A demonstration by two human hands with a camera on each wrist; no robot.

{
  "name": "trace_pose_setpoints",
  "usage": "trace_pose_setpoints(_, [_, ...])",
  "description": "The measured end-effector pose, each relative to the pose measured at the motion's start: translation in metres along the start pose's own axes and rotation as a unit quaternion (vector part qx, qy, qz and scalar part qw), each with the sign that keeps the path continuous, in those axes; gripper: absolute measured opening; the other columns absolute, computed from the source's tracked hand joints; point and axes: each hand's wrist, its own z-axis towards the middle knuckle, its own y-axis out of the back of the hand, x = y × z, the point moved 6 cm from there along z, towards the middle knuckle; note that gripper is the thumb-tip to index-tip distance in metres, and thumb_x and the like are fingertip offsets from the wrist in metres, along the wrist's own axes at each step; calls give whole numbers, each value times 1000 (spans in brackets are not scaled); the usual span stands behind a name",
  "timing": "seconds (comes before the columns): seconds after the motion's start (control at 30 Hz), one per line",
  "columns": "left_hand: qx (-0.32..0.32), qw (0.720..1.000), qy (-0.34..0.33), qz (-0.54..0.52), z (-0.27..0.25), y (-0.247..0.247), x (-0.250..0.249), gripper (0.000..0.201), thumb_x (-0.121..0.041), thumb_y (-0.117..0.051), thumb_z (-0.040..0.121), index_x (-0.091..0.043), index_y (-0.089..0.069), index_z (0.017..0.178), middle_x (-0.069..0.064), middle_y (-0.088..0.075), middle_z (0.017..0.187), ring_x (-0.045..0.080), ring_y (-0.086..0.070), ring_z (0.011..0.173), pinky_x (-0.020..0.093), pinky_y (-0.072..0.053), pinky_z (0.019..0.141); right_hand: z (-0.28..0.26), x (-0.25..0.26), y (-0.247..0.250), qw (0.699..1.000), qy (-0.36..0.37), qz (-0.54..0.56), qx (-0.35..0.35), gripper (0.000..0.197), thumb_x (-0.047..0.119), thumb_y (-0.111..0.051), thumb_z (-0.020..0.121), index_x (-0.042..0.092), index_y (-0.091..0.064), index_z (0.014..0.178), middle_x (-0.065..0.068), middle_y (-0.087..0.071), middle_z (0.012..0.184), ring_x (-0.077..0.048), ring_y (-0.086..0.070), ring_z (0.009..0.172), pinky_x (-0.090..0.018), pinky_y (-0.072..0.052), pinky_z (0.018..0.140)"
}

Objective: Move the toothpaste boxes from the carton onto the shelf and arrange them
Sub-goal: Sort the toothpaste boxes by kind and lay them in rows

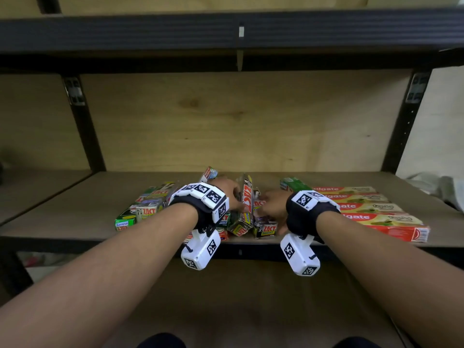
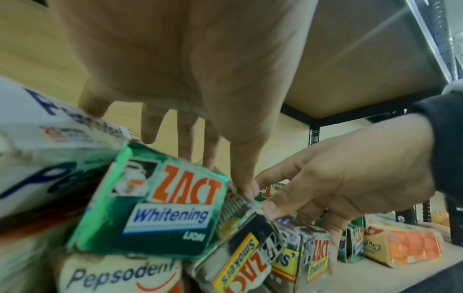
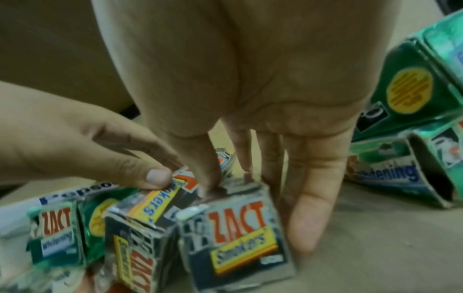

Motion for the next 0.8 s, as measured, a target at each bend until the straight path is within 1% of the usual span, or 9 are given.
trace_pose_setpoints(0.1, [16,1000,6,-22,0,0,3,59,-55,-74,77,-22,-62,124,-1,-63,126,21,-61,110,28,-49,90,-8,2,5,999,-6,-32,9,61,19,-58,95,18,-35,152,-6,-37,155,-27,-44,135,-38,-40,109])
trace_pose_setpoints(0.2, [30,998,1,-54,-1,1,3,59,-46,-75,81,-24,-56,133,-3,-60,133,20,-59,116,24,-44,88,1,0,2,989,-9,-148,10,55,20,-59,91,22,-45,145,-6,-45,148,-29,-50,128,-37,-44,105])
trace_pose_setpoints(0.3, [47,997,-24,-59,-2,1,-2,66,-37,-72,86,-34,-42,146,-5,-50,145,19,-52,127,19,-36,87,47,-19,0,973,-38,-228,7,37,43,-63,72,29,-69,106,-3,-70,111,-27,-68,96,-42,-58,85])
trace_pose_setpoints(0.4, [72,996,-35,-31,0,-2,-7,56,-33,-67,91,-43,-45,142,-6,-48,147,18,-52,126,17,-36,86,74,-35,-12,978,-46,-205,15,31,60,-61,63,34,-68,76,1,-71,81,-26,-69,73,-43,-61,71])
trace_pose_setpoints(0.47, [82,996,-39,-17,0,-5,-13,47,-30,-61,95,-40,-50,140,-6,-48,147,16,-51,128,16,-36,90,55,-31,-8,979,-49,-199,-13,30,56,-63,64,36,-65,86,-3,-68,93,-29,-68,80,-46,-61,73])
trace_pose_setpoints(0.53, [76,996,-39,-10,-1,-8,-18,44,-26,-54,98,-37,-50,141,-6,-44,150,16,-47,132,18,-36,97,29,-23,-2,984,-42,-171,-33,44,51,-63,67,20,-70,98,-8,-68,102,-28,-69,90,-46,-58,80])
trace_pose_setpoints(0.6, [58,998,-38,-8,0,-12,-23,43,-26,-51,97,-36,-53,139,-7,-46,149,16,-48,131,20,-38,99,7,-18,0,988,-39,-141,-47,47,51,-62,72,13,-71,99,-10,-70,100,-23,-68,81,-40,-58,80])
trace_pose_setpoints(0.7, [43,998,-41,20,1,-19,-31,42,-42,-62,91,-33,-59,132,-4,-55,140,21,-54,123,25,-43,95,-4,-26,2,991,-35,-111,-67,45,53,-62,77,15,-71,101,-7,-71,98,-20,-63,74,-31,-56,74])
trace_pose_setpoints(0.8, [25,998,-32,39,5,-26,-34,45,-46,-74,79,-29,-62,119,1,-64,121,26,-59,110,26,-45,84,-18,-28,6,992,-26,-100,-76,52,53,-61,84,14,-68,117,-7,-68,114,-24,-66,96,-34,-56,86])
